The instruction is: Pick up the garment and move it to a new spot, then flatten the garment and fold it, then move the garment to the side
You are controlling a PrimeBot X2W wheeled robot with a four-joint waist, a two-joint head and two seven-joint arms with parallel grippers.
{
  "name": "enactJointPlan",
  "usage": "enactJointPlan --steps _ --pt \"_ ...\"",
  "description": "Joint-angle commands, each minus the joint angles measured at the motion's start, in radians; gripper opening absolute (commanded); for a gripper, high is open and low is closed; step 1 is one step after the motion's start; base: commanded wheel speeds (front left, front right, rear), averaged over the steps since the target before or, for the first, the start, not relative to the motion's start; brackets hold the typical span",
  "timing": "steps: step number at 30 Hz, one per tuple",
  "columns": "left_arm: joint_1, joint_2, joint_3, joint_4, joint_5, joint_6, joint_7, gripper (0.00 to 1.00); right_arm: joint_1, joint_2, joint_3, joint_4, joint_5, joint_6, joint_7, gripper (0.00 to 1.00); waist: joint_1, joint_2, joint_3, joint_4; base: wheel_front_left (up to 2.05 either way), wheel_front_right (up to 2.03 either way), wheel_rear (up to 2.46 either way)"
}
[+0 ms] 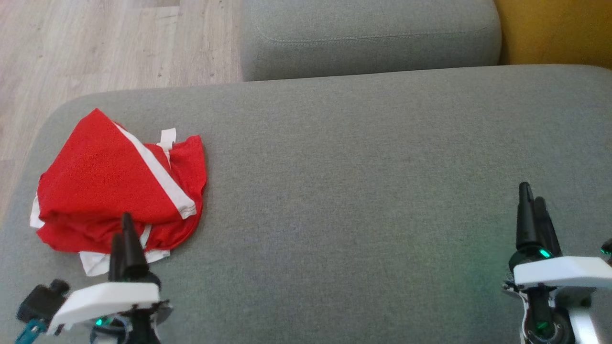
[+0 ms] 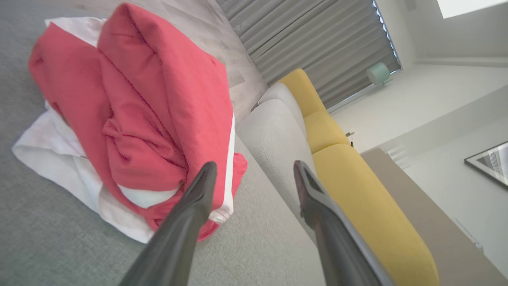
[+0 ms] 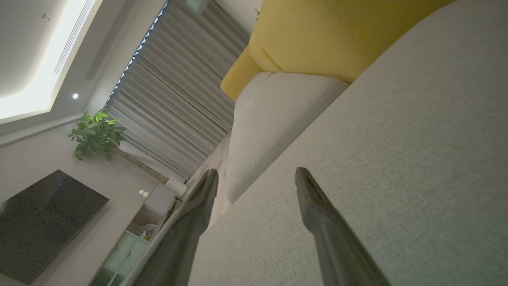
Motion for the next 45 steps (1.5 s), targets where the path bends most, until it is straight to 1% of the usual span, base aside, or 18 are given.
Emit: enactJointPlan --steps 1,5,11,15,27,28,34,45 --pt "-0.049 0.006 -0.002 -0.041 0.044 0.005 -0.012 1.0 -0.036 -0.005 0.016 -0.048 -0.044 0.0 -0.014 1.0 0.0 0.0 0.0 0.0 0.0 0.0 0.0" --pt "-0.056 0.006 -0.036 -0.043 0.129 0.013 -0.024 1.0 -0.031 -0.005 0.031 -0.056 -0.118 0.0 -0.026 1.0 0.0 0.0 -0.001 0.001 0.0 0.0 0.0" --pt "-0.063 0.007 -0.086 -0.046 0.272 0.014 -0.042 1.0 -0.028 -0.006 0.051 -0.066 -0.217 0.0 -0.044 1.0 0.0 0.0 -0.003 0.003 0.0 0.0 0.0" --pt "-0.068 0.013 -0.117 -0.046 0.347 0.019 -0.054 1.0 -0.025 -0.006 0.064 -0.071 -0.284 0.0 -0.056 1.0 0.0 0.0 -0.006 0.004 0.0 0.0 0.0" --pt "-0.088 0.041 -0.202 -0.049 0.519 0.055 -0.089 1.0 -0.028 -0.007 0.092 -0.088 -0.472 0.0 -0.091 1.0 0.0 0.0 -0.003 -0.001 0.0 0.0 0.0" --pt "-0.088 0.041 -0.202 -0.049 0.519 0.055 -0.089 1.0 -0.028 -0.007 0.092 -0.088 -0.472 0.0 -0.091 1.0 0.0 0.0 -0.003 -0.001 0.0 0.0 0.0" --pt "-0.104 0.064 -0.254 -0.044 0.606 0.075 -0.107 1.0 -0.027 -0.007 0.103 -0.102 -0.563 -0.001 -0.109 1.0 0.0 0.0 -0.002 -0.003 0.0 0.0 0.0" --pt "-0.142 0.111 -0.364 -0.025 0.767 0.128 -0.14 1.0 -0.026 -0.008 0.121 -0.124 -0.743 -0.001 -0.141 1.0 0.0 0.0 0.0 -0.003 0.0 0.0 0.0"
